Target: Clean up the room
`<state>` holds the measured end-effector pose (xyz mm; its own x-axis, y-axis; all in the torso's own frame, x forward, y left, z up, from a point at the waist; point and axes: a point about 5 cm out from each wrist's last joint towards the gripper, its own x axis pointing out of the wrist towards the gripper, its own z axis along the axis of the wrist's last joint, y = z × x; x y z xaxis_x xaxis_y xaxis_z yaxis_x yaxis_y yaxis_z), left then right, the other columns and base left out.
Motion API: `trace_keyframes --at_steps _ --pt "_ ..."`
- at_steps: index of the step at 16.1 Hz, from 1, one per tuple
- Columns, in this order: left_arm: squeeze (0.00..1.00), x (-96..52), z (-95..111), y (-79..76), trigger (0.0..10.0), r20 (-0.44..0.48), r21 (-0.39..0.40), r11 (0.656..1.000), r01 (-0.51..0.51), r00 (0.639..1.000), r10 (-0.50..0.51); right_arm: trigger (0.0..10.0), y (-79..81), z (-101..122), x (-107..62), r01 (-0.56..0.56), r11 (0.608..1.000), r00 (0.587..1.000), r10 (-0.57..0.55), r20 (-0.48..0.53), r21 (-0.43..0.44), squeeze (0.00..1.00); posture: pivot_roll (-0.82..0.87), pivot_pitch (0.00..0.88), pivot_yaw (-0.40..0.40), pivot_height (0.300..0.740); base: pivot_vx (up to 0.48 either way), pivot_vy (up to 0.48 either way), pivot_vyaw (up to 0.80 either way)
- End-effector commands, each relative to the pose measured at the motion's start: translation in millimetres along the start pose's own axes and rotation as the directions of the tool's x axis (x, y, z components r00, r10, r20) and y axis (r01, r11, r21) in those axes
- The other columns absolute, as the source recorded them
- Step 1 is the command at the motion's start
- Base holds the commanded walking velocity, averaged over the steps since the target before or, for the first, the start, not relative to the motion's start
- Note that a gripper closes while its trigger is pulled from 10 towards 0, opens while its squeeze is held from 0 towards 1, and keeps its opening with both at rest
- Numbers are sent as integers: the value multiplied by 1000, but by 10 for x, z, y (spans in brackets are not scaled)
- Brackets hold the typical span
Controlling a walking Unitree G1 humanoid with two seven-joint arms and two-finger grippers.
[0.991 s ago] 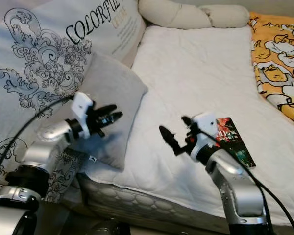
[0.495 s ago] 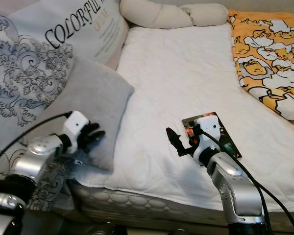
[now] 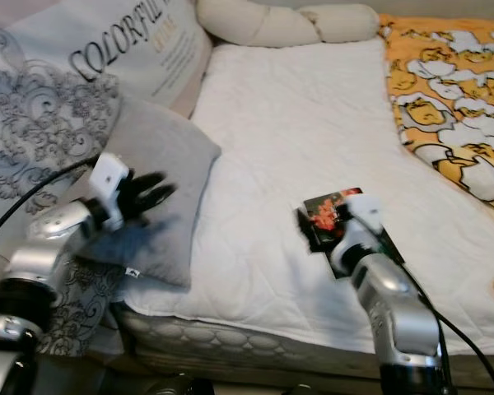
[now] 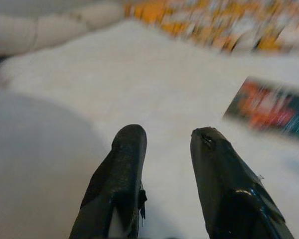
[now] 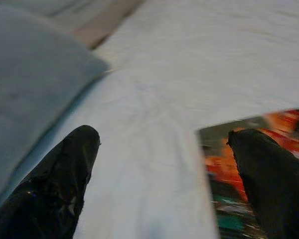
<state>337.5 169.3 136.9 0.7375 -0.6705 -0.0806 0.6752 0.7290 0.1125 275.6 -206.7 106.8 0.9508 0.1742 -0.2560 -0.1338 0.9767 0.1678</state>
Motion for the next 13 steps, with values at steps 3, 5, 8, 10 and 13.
trace_keyframes --at_steps 3,5,8,10,13 --pt "1000 143 181 -405 10000 137 -59 993 99 987 -90 10000 -255 -70 -42 150 979 989 -148 -24 139 1000 -82 32 77 740 0 0 0" --pt "1000 164 173 -600 10000 145 -96 984 152 980 -137 10000 -333 -166 -64 188 965 982 -180 -63 180 1000 -90 41 71 740 0 0 0" --pt "1000 100 108 -916 10000 108 -109 950 292 954 -281 10000 -519 -411 -117 304 913 951 -274 -143 274 1000 -97 53 68 740 0 0 0" --pt "1000 89 108 -976 10000 94 -94 940 327 943 -319 10000 -554 -497 -112 327 895 942 -286 -174 303 1000 -96 60 68 740 0 0 0" --pt "1000 80 99 -984 10000 55 -69 948 310 950 -307 10000 -584 -655 -96 371 865 922 -300 -246 336 1000 -91 63 66 740 0 0 0"
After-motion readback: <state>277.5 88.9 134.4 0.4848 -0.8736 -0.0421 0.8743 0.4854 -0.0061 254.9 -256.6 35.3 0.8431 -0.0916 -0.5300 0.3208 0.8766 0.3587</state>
